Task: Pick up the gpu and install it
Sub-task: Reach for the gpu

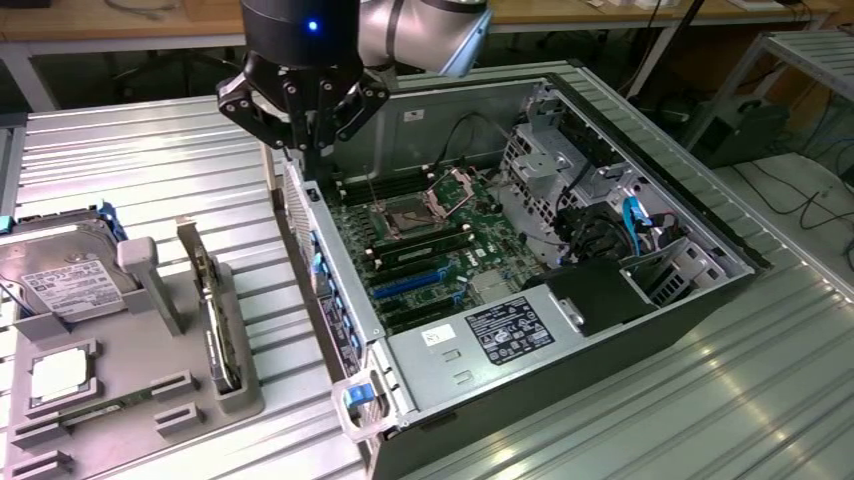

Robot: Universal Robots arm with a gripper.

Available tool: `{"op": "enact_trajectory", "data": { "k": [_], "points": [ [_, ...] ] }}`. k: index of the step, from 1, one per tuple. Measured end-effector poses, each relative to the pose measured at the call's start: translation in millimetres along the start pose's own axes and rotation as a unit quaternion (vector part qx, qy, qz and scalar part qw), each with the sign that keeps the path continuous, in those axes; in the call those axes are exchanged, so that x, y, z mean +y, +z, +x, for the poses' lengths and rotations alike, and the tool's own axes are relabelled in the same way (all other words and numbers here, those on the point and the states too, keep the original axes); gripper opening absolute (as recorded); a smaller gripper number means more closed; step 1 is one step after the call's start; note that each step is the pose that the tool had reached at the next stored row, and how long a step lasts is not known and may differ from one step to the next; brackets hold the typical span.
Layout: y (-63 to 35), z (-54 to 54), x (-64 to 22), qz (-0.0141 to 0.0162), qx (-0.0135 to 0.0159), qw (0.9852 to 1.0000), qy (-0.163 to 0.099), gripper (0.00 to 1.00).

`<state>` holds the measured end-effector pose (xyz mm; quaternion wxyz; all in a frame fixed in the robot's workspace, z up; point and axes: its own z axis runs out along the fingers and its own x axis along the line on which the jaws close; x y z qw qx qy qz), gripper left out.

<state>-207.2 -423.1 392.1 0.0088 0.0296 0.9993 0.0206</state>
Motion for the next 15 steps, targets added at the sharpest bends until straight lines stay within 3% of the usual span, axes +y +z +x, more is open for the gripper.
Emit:
{"op": "enact_trajectory", "data": {
  "k": [15],
  "points": [
    [-0.8,31.4,-6.0,-0.0002,0.0006,0.9999,-0.014,0.11]
  ]
}}
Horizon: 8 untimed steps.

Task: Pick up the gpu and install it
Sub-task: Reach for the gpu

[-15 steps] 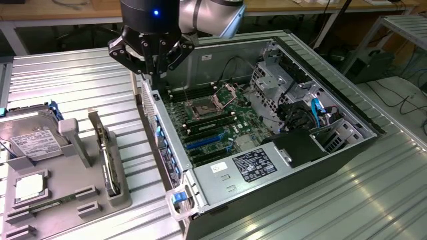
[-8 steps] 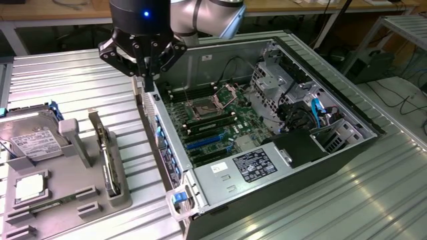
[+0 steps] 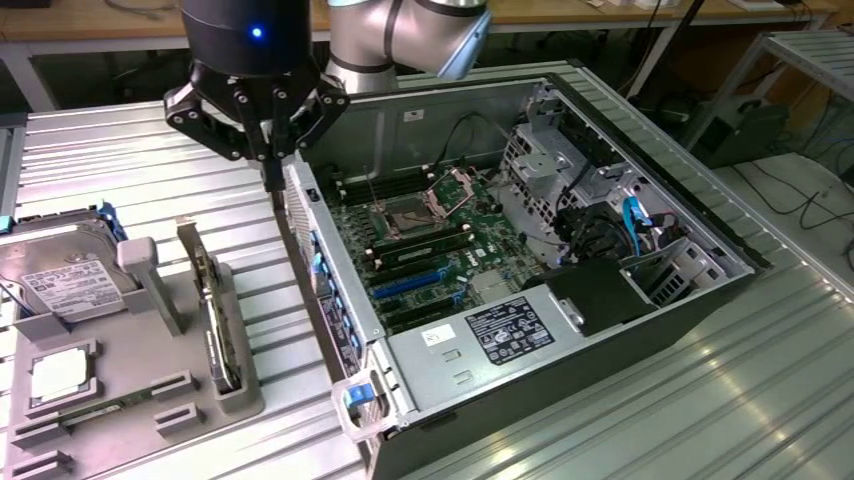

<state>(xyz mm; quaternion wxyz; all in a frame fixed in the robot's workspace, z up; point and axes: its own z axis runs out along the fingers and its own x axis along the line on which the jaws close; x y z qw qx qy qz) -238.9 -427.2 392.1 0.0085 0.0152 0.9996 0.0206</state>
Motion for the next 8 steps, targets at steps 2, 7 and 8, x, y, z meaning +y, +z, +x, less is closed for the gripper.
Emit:
{"op": "enact_trajectory", "data": {
  "k": [2,7,8],
  "points": [
    [-0.1,4.7,-0.9,-0.0001,0.0000,1.0000,-0.001,0.11],
    [-0.6,28.2,-4.4,-0.0001,0.0002,1.0000,-0.004,0.11],
    [-0.7,31.0,-4.8,-0.0001,0.0002,1.0000,-0.004,0.11]
  ]
}}
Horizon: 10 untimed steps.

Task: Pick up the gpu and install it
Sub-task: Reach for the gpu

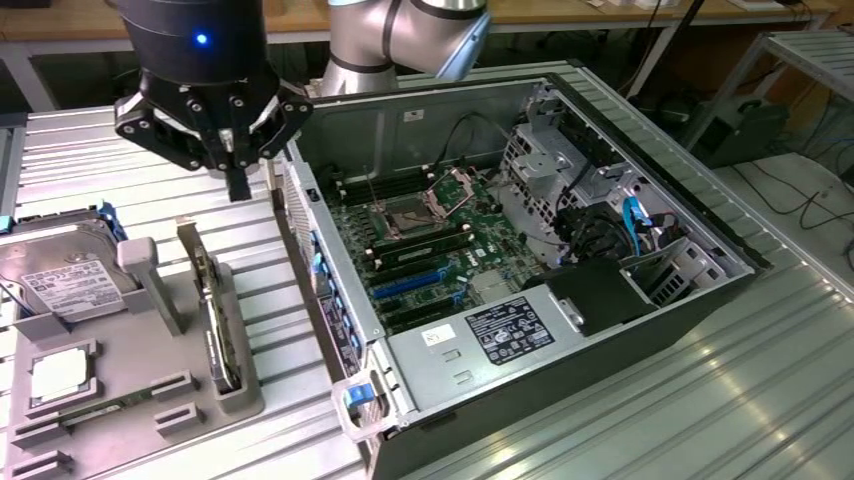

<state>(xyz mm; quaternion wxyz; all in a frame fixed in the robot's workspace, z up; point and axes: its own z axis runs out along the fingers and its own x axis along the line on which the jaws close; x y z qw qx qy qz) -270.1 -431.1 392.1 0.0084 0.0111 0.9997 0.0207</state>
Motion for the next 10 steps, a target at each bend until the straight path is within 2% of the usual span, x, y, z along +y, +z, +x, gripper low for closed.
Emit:
{"op": "enact_trajectory", "data": {
  "k": [6,10],
  "points": [
    [-0.3,15.4,-2.4,0.0000,0.0000,1.0000,-0.001,0.11],
    [-0.6,29.6,-4.9,0.0000,0.0001,1.0000,-0.002,0.11]
  ]
}}
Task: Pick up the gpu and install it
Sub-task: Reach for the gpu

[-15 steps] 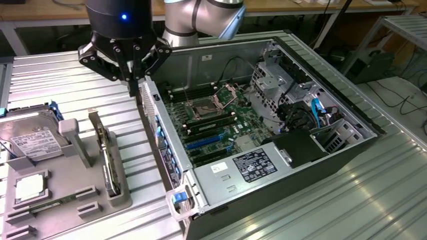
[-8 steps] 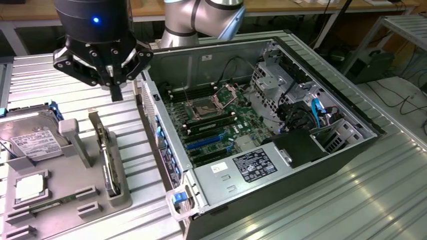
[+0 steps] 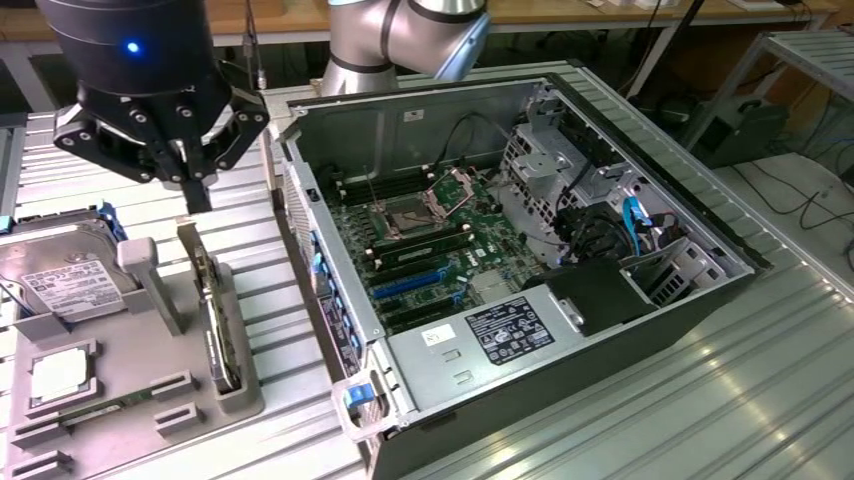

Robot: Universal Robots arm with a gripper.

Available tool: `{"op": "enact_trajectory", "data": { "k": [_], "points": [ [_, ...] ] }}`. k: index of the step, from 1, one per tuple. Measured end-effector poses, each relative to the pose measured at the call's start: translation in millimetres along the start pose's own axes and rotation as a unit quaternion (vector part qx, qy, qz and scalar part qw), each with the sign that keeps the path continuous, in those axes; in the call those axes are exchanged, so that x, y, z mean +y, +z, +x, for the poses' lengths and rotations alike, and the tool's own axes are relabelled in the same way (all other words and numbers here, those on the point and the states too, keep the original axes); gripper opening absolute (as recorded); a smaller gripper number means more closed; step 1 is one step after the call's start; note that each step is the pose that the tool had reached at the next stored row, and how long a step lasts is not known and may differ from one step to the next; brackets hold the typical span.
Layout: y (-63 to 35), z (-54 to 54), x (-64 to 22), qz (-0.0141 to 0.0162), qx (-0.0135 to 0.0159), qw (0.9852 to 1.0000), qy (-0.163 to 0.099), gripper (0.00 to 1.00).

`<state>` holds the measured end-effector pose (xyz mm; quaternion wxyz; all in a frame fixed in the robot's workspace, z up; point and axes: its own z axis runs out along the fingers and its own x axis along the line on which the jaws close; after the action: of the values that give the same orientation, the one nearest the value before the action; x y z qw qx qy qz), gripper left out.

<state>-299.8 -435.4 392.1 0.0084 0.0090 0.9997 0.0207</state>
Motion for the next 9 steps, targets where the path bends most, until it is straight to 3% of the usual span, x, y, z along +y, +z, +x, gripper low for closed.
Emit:
{"op": "enact_trajectory", "data": {
  "k": [5,9],
  "points": [
    [-0.3,15.1,-2.3,0.0000,0.0000,1.0000,-0.001,0.11],
    [-0.3,20.1,-2.9,-0.0001,0.0000,1.0000,-0.001,0.11]
  ]
}}
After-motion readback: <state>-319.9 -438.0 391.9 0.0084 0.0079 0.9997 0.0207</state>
